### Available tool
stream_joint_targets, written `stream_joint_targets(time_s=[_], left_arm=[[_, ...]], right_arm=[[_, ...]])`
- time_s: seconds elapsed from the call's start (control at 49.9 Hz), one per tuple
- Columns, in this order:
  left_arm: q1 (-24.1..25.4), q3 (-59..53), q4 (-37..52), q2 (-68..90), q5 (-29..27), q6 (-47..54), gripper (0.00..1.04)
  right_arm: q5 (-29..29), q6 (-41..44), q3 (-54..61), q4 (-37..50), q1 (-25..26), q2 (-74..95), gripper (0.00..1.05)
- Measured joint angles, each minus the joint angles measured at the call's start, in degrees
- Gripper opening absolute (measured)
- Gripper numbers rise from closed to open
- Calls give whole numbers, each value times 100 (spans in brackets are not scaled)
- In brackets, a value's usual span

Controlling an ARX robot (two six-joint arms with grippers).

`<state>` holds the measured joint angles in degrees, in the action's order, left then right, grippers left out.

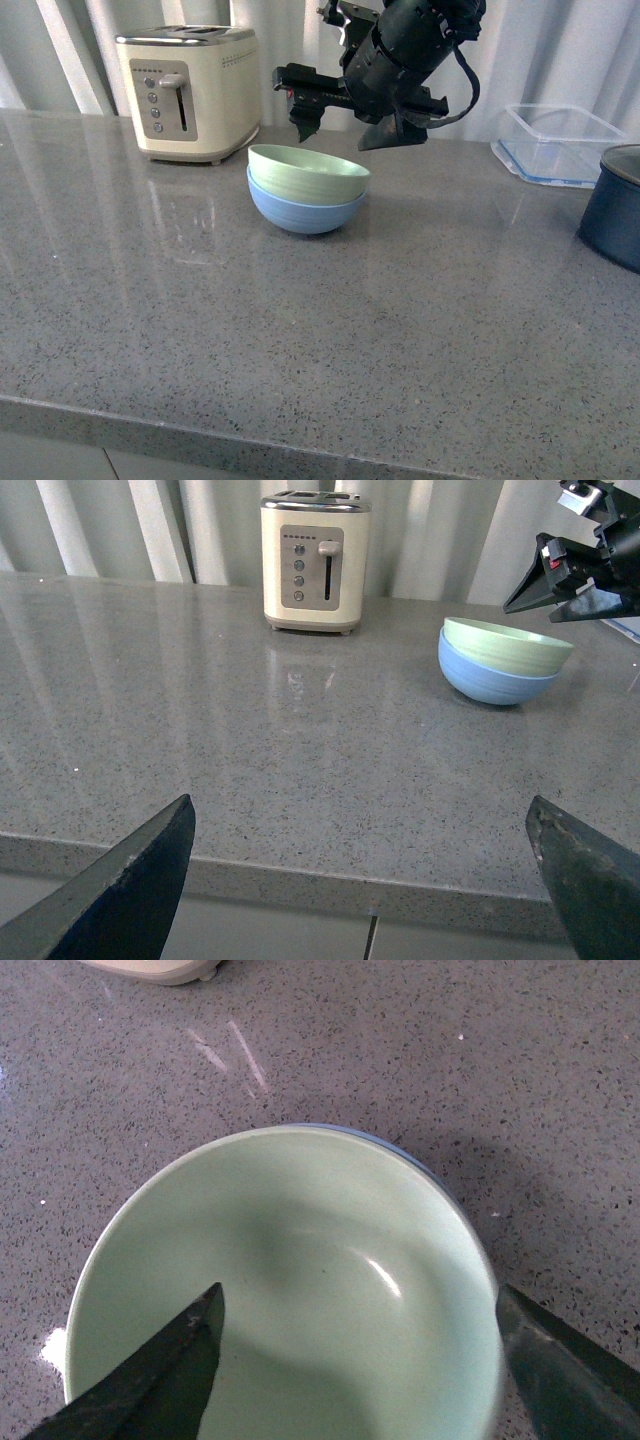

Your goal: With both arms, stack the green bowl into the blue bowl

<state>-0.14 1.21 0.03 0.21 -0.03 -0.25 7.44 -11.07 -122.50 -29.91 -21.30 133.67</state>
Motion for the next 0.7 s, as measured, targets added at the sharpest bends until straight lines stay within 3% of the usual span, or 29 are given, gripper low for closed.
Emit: stream_joint_targets(time_s=[0.1,0.3,0.501,0.701], left_arm=[[0,0,0,0,0,0,98],[0,0,0,0,0,0,98],[0,0,0,0,0,0,98],[0,0,0,0,0,0,98]], right_arm=[[7,-42,621,254,92,-463,97],[70,-28,2096,802,428,-1746,95],[212,146,4599,1248,1211,-3818,95],[382,151,6548,1106,2004,-5661,95]])
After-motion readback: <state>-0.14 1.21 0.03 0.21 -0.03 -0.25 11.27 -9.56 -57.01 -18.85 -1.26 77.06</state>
